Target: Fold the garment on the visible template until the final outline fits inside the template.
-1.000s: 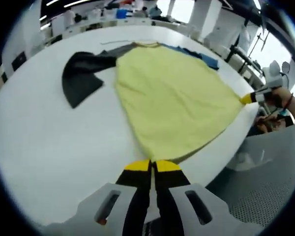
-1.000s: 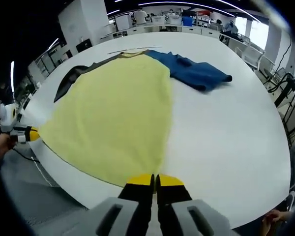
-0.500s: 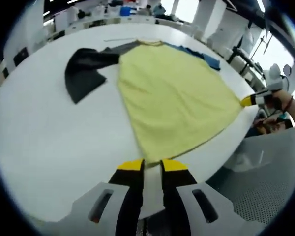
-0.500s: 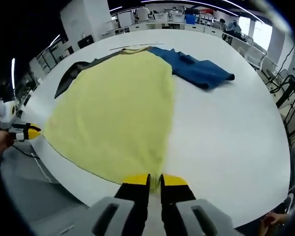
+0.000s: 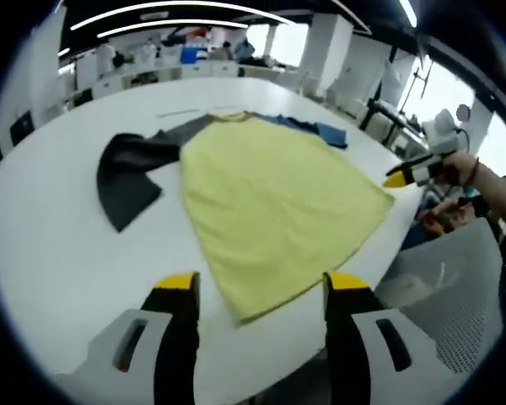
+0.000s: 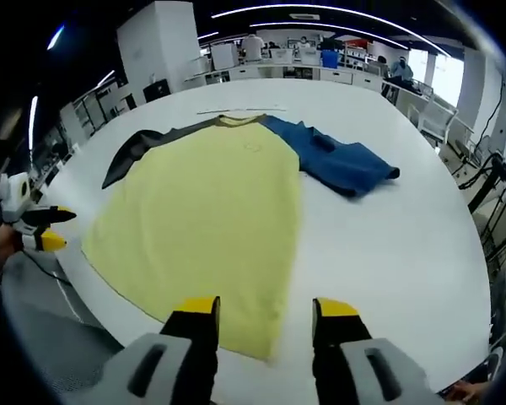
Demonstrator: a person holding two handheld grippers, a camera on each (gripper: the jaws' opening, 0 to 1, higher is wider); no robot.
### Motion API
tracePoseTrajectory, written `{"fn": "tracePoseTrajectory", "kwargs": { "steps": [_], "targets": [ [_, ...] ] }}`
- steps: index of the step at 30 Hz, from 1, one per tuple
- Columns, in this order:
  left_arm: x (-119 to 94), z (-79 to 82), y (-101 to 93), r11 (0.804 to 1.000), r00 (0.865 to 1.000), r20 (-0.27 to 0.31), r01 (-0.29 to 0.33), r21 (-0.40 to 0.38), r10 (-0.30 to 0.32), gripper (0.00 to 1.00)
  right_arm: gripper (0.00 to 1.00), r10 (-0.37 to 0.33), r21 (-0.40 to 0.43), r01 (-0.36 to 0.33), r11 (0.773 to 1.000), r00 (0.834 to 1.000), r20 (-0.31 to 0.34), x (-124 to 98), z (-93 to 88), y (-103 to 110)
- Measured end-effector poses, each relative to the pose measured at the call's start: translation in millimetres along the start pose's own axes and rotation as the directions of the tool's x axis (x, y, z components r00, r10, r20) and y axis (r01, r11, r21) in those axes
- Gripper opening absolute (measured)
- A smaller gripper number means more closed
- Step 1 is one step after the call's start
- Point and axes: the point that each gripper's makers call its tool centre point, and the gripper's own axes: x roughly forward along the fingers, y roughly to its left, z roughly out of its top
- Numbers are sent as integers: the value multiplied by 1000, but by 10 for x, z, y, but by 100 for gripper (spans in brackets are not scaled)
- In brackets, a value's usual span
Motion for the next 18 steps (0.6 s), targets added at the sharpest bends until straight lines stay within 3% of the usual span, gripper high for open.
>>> {"fn": "tracePoseTrajectory", "kwargs": {
  "steps": [6, 11, 14, 18],
  "targets": [
    [-3, 93, 21, 999, 999, 41, 19, 27, -20, 71, 48, 10, -3, -10, 1000, 999, 37, 12, 270, -46],
    [-2, 114, 43, 999, 999, 41, 14, 32, -15, 79, 47, 14, -13, -13, 1000, 995, 95, 45, 551, -124],
    [-23, 224, 20, 998, 995, 95, 15, 53, -20, 86, 46, 10, -52, -4, 999, 994, 112, 117, 677, -200],
    [-76, 330, -57, 999, 989, 139, 47, 6, -47, 93, 46, 3, -104, 10, 995, 992, 129, 230, 819, -319]
  ]
}}
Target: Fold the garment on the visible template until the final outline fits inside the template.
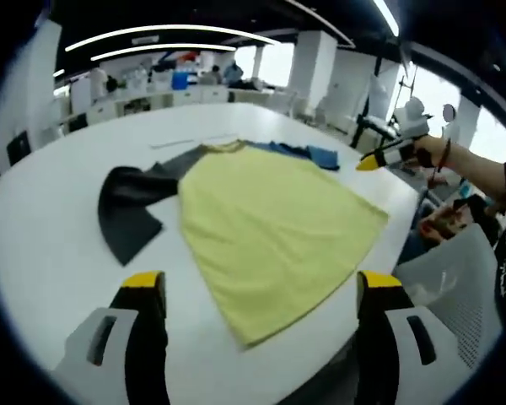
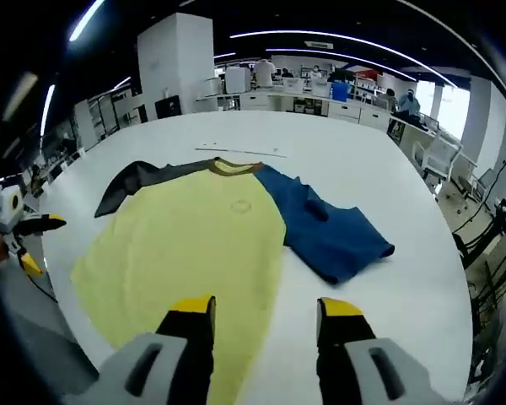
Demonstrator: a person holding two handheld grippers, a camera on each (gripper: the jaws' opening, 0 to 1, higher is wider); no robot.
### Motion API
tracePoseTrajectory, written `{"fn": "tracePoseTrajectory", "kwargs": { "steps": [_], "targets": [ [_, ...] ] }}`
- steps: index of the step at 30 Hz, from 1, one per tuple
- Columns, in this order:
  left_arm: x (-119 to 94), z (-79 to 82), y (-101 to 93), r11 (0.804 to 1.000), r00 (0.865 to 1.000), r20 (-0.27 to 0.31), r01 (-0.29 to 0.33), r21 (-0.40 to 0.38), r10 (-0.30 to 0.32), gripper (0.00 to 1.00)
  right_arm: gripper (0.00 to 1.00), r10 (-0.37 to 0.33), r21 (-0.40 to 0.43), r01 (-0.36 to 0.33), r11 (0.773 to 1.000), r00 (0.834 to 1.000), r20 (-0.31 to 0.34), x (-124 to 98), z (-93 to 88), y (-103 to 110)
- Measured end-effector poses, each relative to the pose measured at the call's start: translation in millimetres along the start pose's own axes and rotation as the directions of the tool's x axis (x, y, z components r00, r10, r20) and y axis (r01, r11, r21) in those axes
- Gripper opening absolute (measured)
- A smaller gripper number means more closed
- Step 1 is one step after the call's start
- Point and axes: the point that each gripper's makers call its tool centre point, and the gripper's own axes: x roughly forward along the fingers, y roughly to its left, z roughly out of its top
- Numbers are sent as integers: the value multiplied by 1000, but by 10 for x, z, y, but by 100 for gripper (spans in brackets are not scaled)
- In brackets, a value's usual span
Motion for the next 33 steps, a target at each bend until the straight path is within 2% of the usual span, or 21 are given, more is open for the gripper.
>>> {"fn": "tracePoseTrajectory", "kwargs": {
  "steps": [6, 9, 14, 16, 25, 27, 30, 33],
  "targets": [
    [-2, 30, -22, 1000, 1000, -11, -5, 26, 5, 99, 45, -2, -66, 2, 998, 1000, 2, 193, 96, -179],
    [-4, 46, -24, 999, 1000, -12, -6, 35, 6, 99, 43, 11, -100, -11, 995, 1000, -2, 290, 125, -218],
    [-5, 33, -20, 999, 1000, -23, -13, 47, 14, 99, 38, 6, -168, -12, 986, 999, -37, 485, 120, -321],
    [-5, 35, -22, 998, 1000, -24, -16, 55, 18, 99, 31, -40, -216, 28, 976, 998, -52, 559, 108, -434],
    [-18, 86, -36, 998, 1000, -8, -22, 66, 23, 98, 21, -16, -198, -1, 980, 996, -88, 800, 75, -527],
    [-19, 96, -37, 998, 1000, -6, -23, 66, 24, 98, 21, -14, -220, -9, 975, 994, -104, 837, 47, -541],
    [-17, 122, -49, 997, 1000, 5, -25, 73, 24, 97, 21, -1, -194, -22, 981, 993, -117, 880, 18, -549],
    [-14, 150, -77, 996, 1000, 18, -24, 83, 23, 97, 21, -4, -200, -24, 979, 991, -137, 918, -26, -580]
  ]
}}
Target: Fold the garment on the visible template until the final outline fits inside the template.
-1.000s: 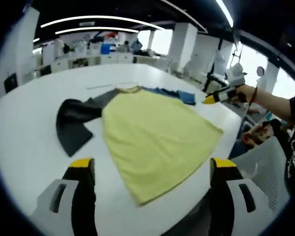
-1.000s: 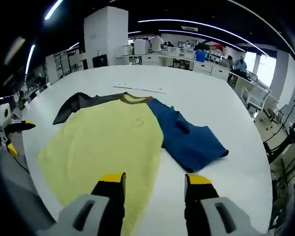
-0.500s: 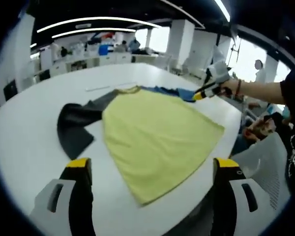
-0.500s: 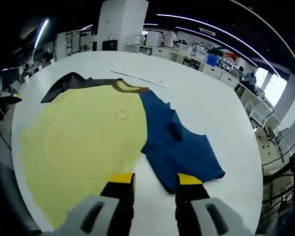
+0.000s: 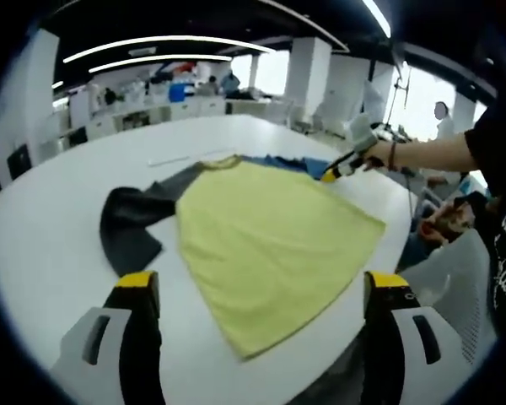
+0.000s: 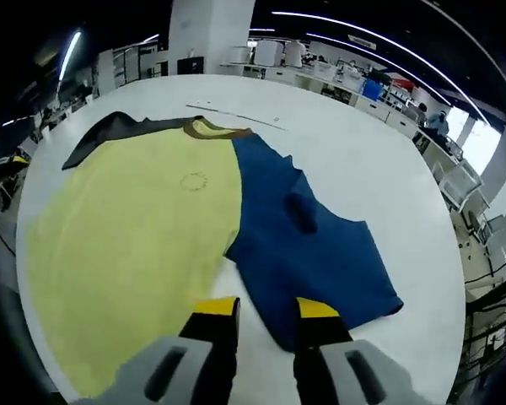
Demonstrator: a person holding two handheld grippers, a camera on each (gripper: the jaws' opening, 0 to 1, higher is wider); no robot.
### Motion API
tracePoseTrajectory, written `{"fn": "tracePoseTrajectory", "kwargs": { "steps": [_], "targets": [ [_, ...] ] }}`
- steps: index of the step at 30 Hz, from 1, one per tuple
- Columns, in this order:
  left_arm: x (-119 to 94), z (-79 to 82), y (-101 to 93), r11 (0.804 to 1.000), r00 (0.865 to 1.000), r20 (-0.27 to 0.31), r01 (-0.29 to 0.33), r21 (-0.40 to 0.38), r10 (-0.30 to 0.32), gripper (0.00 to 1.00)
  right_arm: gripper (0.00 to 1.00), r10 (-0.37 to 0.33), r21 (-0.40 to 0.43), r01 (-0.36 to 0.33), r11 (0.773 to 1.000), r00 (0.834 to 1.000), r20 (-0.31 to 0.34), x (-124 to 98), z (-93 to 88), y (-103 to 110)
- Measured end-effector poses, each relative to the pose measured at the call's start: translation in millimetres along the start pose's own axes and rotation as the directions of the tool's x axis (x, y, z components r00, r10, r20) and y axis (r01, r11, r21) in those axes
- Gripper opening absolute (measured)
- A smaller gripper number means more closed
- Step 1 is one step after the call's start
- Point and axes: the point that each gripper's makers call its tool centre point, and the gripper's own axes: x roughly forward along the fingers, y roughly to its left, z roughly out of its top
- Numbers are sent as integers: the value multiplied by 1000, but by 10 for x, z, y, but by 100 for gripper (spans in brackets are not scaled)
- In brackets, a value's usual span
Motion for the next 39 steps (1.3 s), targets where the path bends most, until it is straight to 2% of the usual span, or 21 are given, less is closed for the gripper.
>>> {"fn": "tracePoseTrajectory", "kwargs": {
  "steps": [1, 2, 3, 6, 8, 11, 14, 18, 21, 24, 26, 30, 35, 38, 39],
  "targets": [
    [3, 9, -10, 1000, 1000, 4, 3, 5, -3, 97, 20, 11, 5, -11, 1000, 1000, -10, 17, -25, -3],
    [4, 13, -17, 1000, 1000, 3, 5, 5, -5, 97, 19, 40, 41, -41, 998, 999, 23, 23, 34, 31],
    [4, 20, -25, 1000, 1000, 5, 4, 4, -4, 97, 16, 68, 56, -68, 996, 998, 6, 12, 7, 54],
    [-4, 47, -40, 1000, 1000, 12, 2, 7, -3, 97, 15, 75, 45, -76, 996, 997, 10, -13, 9, 66],
    [-12, 76, -42, 1000, 1000, 22, -3, 8, 3, 97, 14, 95, 69, -96, 993, 995, 18, -29, 12, 88],
    [-18, 98, -37, 1000, 1000, 30, -7, -7, 7, 96, 4, 77, 65, -78, 995, 997, 14, -40, 1, 30],
    [-25, 95, -11, 1000, 999, 23, -28, 0, 28, 97, 2, 89, 93, -91, 992, 996, 23, -51, 11, 47],
    [-29, 77, -5, 999, 999, 11, -38, 5, 38, 96, 0, 78, 34, -78, 996, 997, 14, -53, 5, 57],
    [-32, 84, -13, 999, 999, 15, -49, 4, 49, 97, 0, 85, 61, -85, 995, 996, 5, -64, 12, 47],
    [-31, 85, -26, 998, 998, 15, -57, 0, 56, 96, 0, 64, 31, -64, 997, 998, 9, -130, 50, -9],
    [-30, 77, -35, 998, 998, 11, -62, -1, 62, 96, 0, 34, 38, -35, 999, 999, 36, -222, 134, -100],
    [-36, 110, -42, 998, 997, 32, -67, -9, 67, 96, 0, -31, 113, 19, 993, 994, 102, -435, 310, -381],
    [-49, 122, -32, 997, 996, 39, -76, -1, 76, 97, 0, -133, 168, 110, 980, 983, 129, -637, 390, -777],
    [-66, 129, -25, 997, 996, 42, -83, -1, 83, 97, 0, -212, 219, 184, 958, 971, 114, -741, 367, -1084],
    [-70, 131, -24, 996, 996, 43, -84, -1, 84, 97, 0, -218, 217, 191, 957, 970, 108, -752, 356, -1118]
  ]
}}
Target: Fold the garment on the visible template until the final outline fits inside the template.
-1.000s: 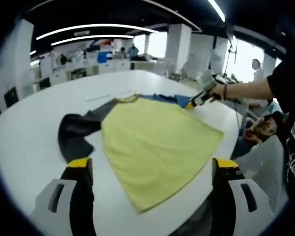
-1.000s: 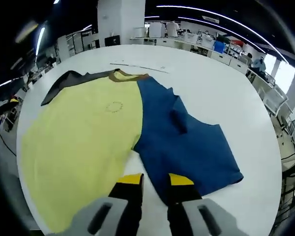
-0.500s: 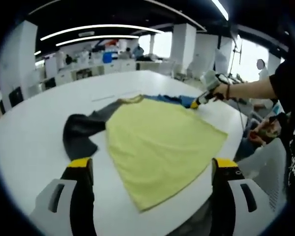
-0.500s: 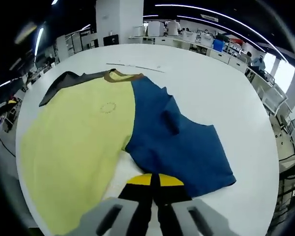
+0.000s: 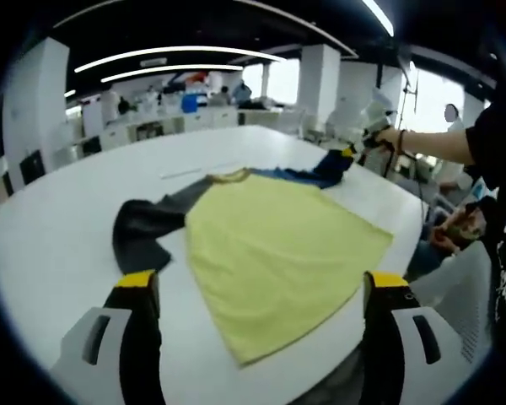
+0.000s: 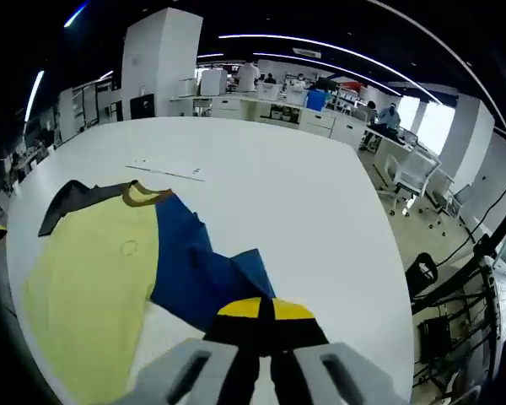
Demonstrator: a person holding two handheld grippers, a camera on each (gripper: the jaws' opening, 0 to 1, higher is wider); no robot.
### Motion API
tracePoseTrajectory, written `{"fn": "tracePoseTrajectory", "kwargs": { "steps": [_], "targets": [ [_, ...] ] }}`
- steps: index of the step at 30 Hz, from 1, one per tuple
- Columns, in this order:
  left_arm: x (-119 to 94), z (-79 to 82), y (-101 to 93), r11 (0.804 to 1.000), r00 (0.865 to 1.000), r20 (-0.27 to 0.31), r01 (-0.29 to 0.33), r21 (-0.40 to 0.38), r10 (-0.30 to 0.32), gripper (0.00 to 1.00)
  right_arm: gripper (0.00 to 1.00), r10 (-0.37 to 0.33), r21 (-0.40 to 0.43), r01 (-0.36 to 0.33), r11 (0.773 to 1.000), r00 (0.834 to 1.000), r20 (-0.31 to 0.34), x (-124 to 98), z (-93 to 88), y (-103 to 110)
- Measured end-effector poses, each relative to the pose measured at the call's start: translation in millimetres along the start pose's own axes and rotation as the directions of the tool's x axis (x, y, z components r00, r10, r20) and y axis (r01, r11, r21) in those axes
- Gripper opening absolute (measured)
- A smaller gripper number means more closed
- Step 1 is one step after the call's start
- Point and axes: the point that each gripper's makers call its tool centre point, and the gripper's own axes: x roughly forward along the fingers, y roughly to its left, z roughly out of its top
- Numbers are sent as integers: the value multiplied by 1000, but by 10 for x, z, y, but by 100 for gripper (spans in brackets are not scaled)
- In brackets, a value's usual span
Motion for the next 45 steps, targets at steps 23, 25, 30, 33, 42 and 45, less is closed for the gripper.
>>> {"fn": "tracePoseTrajectory", "kwargs": {
  "steps": [23, 25, 30, 33, 42, 45],
  "targets": [
    [-79, -38, 47, 999, 999, -16, -45, 6, 45, 99, 0, -238, -67, 229, 971, 937, -257, -53, -747, -844],
    [-79, -46, 49, 999, 999, -18, -46, 6, 46, 99, 0, -227, -73, 215, 974, 934, -274, -49, -815, -833],
    [-83, -51, 31, 999, 999, -23, -45, 11, 45, 99, 0, -235, -71, 224, 972, 914, -330, -80, -1027, -904],
    [-94, -49, 30, 999, 999, -22, -46, 13, 47, 99, 0, -235, -47, 233, 971, 908, -348, -111, -1124, -945],
    [-101, -57, 21, 999, 999, -24, -47, 11, 47, 98, 0, -195, -10, 205, 979, 913, -358, -91, -1229, -900],
    [-101, -57, 19, 999, 999, -24, -47, 9, 47, 98, 1, -219, -25, 225, 974, 911, -350, -102, -1215, -954]
  ]
}}
